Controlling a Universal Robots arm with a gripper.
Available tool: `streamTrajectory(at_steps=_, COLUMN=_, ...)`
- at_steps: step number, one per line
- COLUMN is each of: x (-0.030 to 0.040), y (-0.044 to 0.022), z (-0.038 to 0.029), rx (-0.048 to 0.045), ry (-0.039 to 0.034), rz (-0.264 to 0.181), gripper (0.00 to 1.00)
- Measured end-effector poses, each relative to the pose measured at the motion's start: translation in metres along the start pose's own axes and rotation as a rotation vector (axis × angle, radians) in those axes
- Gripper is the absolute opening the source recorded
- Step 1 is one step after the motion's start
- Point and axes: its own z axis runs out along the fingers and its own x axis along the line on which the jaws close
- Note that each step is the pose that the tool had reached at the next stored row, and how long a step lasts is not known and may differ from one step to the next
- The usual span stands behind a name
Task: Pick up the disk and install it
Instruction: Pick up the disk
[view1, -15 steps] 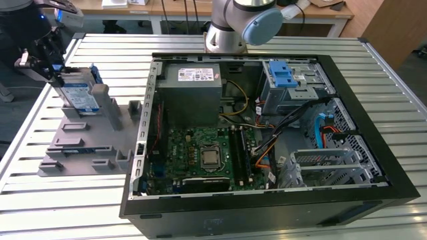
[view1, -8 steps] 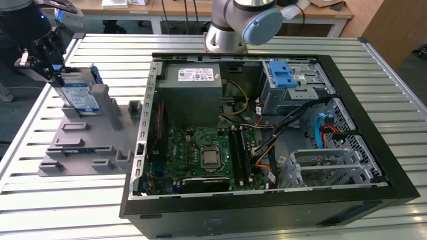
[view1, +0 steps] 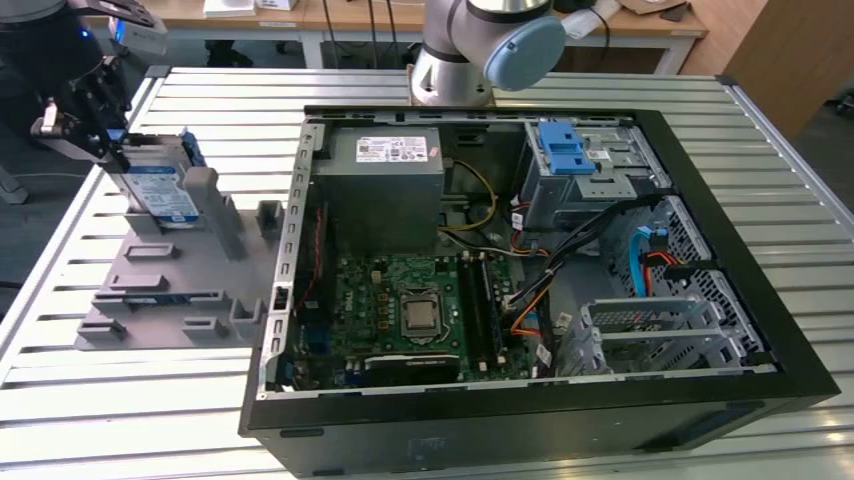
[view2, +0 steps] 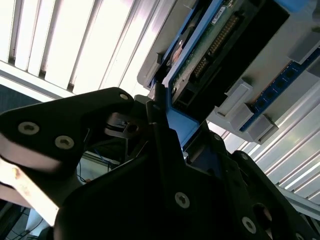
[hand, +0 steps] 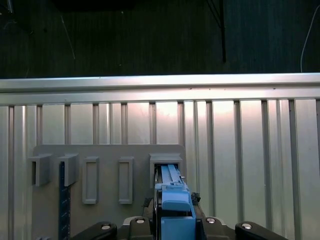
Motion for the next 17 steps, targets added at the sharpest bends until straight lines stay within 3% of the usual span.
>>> streamTrajectory(at_steps=17, x=0.0001, y=0.0000, z=0.0001, rx=-0.0002, ry=0.0004, rz=-0.018, gripper=0.38)
